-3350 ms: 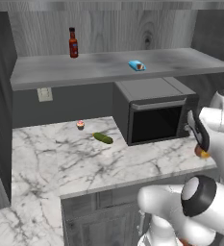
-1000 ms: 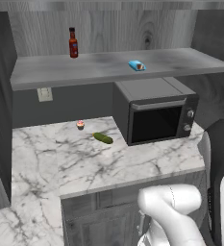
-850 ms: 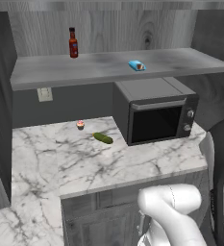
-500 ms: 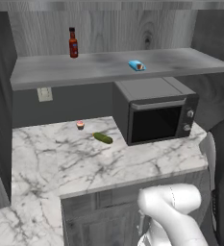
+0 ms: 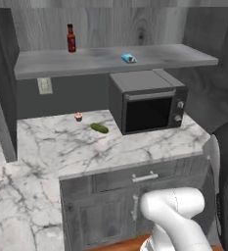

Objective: Pick the honey bottle and bar from the counter and place them in the cabinets closest to them.

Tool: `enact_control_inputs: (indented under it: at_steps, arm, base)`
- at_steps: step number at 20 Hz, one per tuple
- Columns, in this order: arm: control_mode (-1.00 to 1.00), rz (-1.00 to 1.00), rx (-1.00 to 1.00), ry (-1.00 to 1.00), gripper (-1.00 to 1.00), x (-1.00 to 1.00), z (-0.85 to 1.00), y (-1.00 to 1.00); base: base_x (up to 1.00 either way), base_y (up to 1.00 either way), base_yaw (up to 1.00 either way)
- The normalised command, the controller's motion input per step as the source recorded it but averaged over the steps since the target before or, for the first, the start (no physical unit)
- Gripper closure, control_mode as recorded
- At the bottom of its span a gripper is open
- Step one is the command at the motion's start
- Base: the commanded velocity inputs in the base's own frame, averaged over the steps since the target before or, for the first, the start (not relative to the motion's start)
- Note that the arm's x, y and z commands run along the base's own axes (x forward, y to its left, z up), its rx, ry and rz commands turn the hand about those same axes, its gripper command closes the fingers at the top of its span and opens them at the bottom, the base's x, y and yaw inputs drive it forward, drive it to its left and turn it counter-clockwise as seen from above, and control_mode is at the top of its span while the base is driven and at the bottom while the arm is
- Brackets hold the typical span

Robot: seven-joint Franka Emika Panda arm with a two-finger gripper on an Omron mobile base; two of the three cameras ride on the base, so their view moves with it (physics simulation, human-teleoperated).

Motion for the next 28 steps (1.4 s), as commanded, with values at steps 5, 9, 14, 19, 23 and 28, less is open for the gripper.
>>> enact_control_inputs:
  at_steps: [5, 9, 14, 19, 23, 28]
  arm:
    - [1.0, 0.0, 0.0, 0.0, 1.0, 0.0, 0.0, 0.0]
    - [1.0, 0.0, 0.0, 0.0, 1.0, 0.0, 0.0, 0.0]
    - [1.0, 0.0, 0.0, 0.0, 1.0, 0.0, 0.0, 0.0]
    - [1.0, 0.0, 0.0, 0.0, 1.0, 0.0, 0.0, 0.0]
    - [1.0, 0.0, 0.0, 0.0, 1.0, 0.0, 0.0, 0.0]
    - [1.0, 0.0, 0.0, 0.0, 1.0, 0.0, 0.0, 0.0]
  base:
    - [-0.71, -0.21, 0.0]
    - [-0.61, -0.19, 0.0]
    - [-0.05, -0.02, 0.0]
    - [0.0, -0.44, 0.0]
    - [-0.02, -0.65, 0.0]
    - [-0.04, -0.66, 0.0]
